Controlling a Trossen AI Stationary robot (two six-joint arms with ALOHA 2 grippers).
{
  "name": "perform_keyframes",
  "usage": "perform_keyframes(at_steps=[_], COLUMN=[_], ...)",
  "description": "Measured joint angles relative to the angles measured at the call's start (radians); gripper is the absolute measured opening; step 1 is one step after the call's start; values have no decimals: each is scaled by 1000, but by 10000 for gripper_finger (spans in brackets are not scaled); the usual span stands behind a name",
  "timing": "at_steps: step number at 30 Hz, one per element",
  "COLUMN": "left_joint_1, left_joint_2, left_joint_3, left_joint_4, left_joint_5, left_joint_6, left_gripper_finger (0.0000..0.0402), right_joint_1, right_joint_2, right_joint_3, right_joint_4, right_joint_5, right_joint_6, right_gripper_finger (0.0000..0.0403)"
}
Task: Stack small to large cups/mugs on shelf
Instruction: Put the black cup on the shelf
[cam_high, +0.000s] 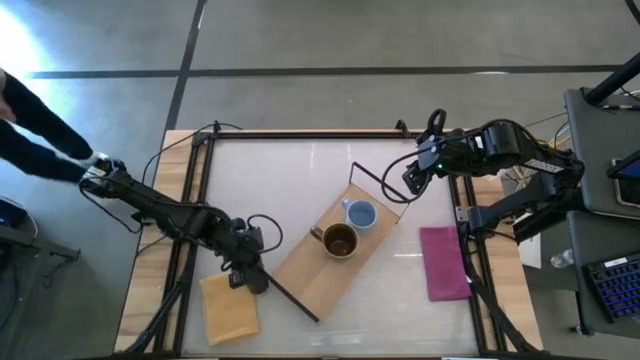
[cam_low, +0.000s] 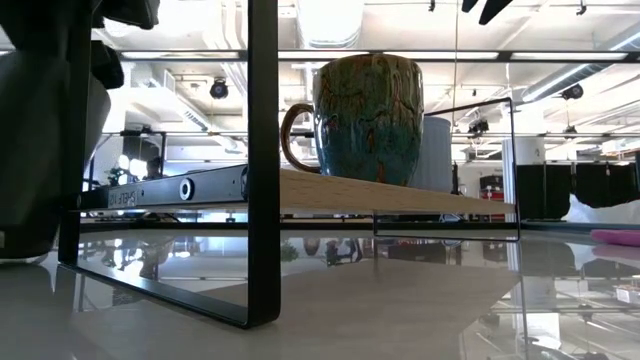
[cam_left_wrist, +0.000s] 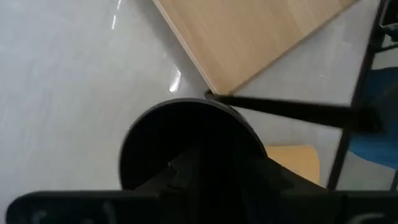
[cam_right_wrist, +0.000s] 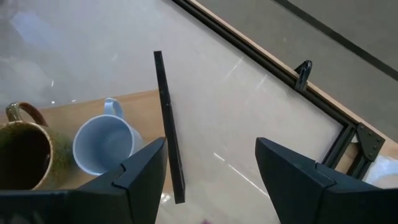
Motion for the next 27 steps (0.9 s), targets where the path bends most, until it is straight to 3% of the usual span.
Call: perform_keyframes(at_steps=[14, 27], left_joint_1=[-38, -58], left_joint_2=[3, 55], left_joint_3=[-2, -4], left_joint_4=[153, 149], left_joint_5=[7, 3], left_joint_6=[-84, -86], left_gripper_finger=[77, 77], right_joint_1=[0, 0], right_joint_2=[8, 8], right_joint_3=[-1, -1], right_joint_4=[0, 0], right_joint_5=[8, 8], right_joint_6=[-19, -44], right_gripper_finger=[238, 238])
